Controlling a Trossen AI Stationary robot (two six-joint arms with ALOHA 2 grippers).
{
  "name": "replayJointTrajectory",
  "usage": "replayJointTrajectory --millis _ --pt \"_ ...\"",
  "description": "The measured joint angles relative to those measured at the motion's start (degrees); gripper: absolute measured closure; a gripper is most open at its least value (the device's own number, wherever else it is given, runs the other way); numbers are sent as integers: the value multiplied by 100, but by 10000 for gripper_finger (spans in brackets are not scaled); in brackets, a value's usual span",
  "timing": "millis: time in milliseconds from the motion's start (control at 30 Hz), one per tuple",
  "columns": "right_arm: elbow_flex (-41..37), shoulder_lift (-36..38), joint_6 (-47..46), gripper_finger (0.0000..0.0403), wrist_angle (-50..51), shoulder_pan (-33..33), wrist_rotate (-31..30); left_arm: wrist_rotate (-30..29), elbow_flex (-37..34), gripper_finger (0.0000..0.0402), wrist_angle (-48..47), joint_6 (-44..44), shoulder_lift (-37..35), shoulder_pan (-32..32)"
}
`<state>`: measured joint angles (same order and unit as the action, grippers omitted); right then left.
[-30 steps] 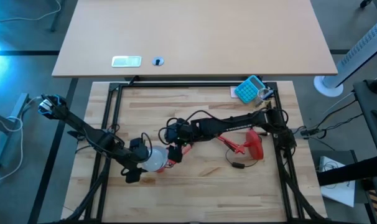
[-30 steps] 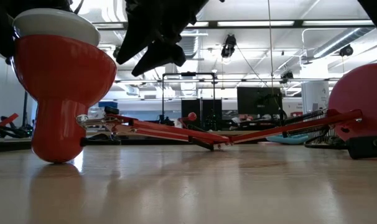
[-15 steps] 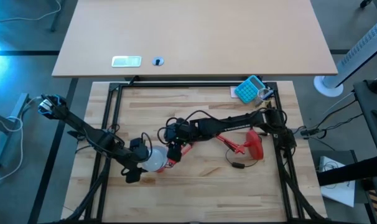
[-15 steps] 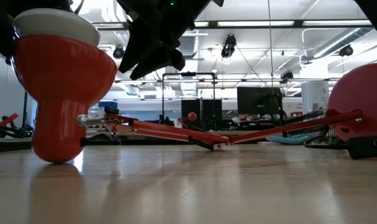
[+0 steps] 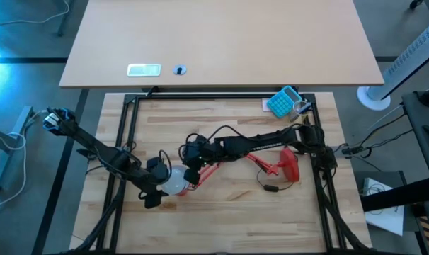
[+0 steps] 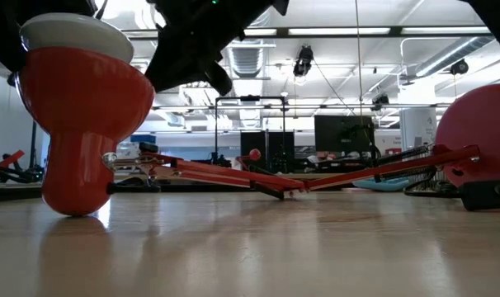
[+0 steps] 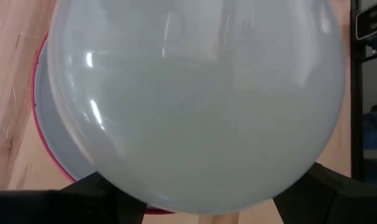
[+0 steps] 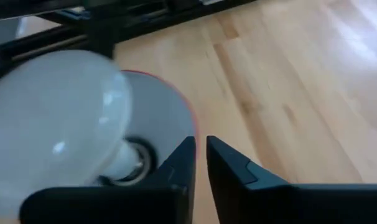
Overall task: Screw lightbulb
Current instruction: Insert the lightbulb into the orange desk lamp
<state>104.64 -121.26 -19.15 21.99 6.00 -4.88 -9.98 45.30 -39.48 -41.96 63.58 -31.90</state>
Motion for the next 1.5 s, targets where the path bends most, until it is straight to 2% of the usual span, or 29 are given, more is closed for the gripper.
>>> replayJointTrajectory --millis 267,433,867,1067,1200,1500 --pt "-2 -85 -62 389 -61 46 48 -2 0 132 -24 -588 -141 0" --pt "-2 -85 -58 389 -193 53 234 0 0 132 -24 -1010 -200 0" --pt "-2 -85 -51 389 -315 48 234 -1 0 132 -158 -1634 -402 2" --pt "0 -194 -114 389 -517 45 228 -68 22 132 -544 -1661 -437 0" --pt "0 -272 -294 389 -526 46 228 -262 16 132 -614 -1589 -495 -4" --pt "0 -273 -317 389 -578 -1 179 -315 -13 132 -772 -1602 -762 7"
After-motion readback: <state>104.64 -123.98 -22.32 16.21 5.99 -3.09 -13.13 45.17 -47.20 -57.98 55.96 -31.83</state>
